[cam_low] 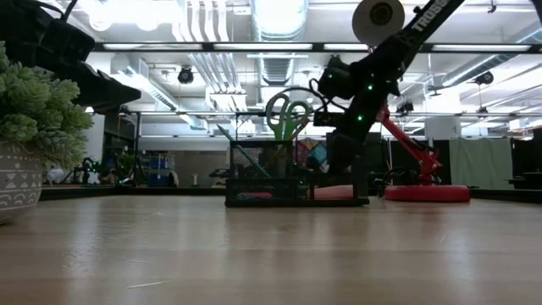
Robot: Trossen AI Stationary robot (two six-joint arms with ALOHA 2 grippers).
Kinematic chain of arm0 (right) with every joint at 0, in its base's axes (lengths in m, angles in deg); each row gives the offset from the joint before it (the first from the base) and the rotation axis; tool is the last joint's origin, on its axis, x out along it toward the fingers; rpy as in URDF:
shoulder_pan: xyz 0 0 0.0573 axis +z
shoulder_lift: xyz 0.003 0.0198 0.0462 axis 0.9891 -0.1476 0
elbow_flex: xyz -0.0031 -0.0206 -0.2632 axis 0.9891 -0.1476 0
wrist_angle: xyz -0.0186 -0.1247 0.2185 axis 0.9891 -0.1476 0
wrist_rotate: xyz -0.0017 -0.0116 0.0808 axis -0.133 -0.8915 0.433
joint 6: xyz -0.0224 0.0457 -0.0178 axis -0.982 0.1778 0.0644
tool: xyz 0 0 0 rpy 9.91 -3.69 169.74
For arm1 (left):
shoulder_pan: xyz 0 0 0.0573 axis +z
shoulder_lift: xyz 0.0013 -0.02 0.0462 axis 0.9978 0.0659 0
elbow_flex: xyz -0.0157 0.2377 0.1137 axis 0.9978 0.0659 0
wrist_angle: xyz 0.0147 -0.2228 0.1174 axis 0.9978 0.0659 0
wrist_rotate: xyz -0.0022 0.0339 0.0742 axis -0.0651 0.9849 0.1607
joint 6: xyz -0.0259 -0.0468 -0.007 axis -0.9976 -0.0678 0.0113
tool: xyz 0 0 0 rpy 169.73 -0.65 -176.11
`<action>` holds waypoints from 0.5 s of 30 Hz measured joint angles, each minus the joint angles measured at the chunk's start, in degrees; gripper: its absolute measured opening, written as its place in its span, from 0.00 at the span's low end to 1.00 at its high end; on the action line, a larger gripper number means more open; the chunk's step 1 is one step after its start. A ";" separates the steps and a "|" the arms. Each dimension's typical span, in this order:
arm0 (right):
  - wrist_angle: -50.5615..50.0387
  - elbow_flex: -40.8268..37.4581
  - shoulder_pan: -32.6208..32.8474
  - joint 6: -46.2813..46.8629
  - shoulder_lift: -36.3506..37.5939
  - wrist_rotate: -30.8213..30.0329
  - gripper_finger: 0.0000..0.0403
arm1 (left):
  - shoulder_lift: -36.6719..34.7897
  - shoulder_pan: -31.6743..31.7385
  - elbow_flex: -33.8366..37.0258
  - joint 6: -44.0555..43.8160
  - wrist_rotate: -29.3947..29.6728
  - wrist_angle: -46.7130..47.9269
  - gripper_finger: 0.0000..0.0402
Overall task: Pick and place office supplies into organizer
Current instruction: Put the blue sticky notes into the black desk organizer
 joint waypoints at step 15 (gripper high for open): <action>-6.05 3.92 -1.22 -6.93 -6.01 -2.60 0.58 | 0.22 0.00 0.00 0.02 0.00 0.11 0.00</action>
